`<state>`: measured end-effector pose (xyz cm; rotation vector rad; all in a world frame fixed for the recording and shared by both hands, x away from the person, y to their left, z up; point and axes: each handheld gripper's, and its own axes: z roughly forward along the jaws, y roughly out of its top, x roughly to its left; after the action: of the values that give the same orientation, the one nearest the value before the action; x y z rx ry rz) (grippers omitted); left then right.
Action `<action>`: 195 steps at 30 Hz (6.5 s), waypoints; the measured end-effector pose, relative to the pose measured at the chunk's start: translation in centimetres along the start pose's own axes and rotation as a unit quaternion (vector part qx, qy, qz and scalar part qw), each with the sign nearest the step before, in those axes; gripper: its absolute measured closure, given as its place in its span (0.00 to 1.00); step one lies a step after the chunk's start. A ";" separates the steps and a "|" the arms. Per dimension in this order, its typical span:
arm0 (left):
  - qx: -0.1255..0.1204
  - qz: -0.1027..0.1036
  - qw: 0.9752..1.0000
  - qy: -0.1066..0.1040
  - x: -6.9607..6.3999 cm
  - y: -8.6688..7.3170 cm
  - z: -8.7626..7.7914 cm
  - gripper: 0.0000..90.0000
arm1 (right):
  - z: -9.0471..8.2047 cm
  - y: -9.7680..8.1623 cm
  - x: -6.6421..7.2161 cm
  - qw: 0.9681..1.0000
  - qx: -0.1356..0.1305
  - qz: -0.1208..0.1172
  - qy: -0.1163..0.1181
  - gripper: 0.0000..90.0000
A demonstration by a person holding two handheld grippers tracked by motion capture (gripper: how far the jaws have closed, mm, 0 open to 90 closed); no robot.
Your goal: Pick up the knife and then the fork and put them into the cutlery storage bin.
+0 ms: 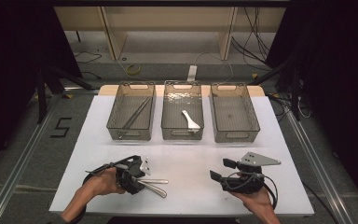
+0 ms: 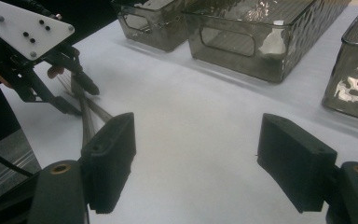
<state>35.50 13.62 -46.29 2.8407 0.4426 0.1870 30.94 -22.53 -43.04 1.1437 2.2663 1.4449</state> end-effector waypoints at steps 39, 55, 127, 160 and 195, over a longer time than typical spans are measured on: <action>-0.012 0.069 0.997 -0.015 1.0 0.6 -0.6 0.91 | 0.1 0.0 0.1 1.000 0.007 0.000 0.003 0.33; -0.043 0.018 0.999 -0.027 1.3 0.8 -1.8 0.91 | 0.1 0.1 0.1 1.000 0.008 -0.001 0.004 0.33; -0.046 0.033 0.987 -0.152 -4.2 7.8 -2.6 0.91 | 8.2 -0.7 10.3 0.913 0.181 -0.358 0.075 0.86; -0.179 -0.074 0.980 -0.051 -1.9 7.2 -6.0 0.28 | 7.3 0.2 6.1 0.926 0.176 -0.332 0.016 0.94; -0.321 -0.156 0.934 -0.006 -0.6 1.5 -6.0 0.17 | 3.5 3.8 -1.8 0.978 0.103 -0.160 -0.085 0.94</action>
<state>34.39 13.51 -40.19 2.1008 0.6768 0.2052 35.99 -20.65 -41.98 0.8611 2.3841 0.9736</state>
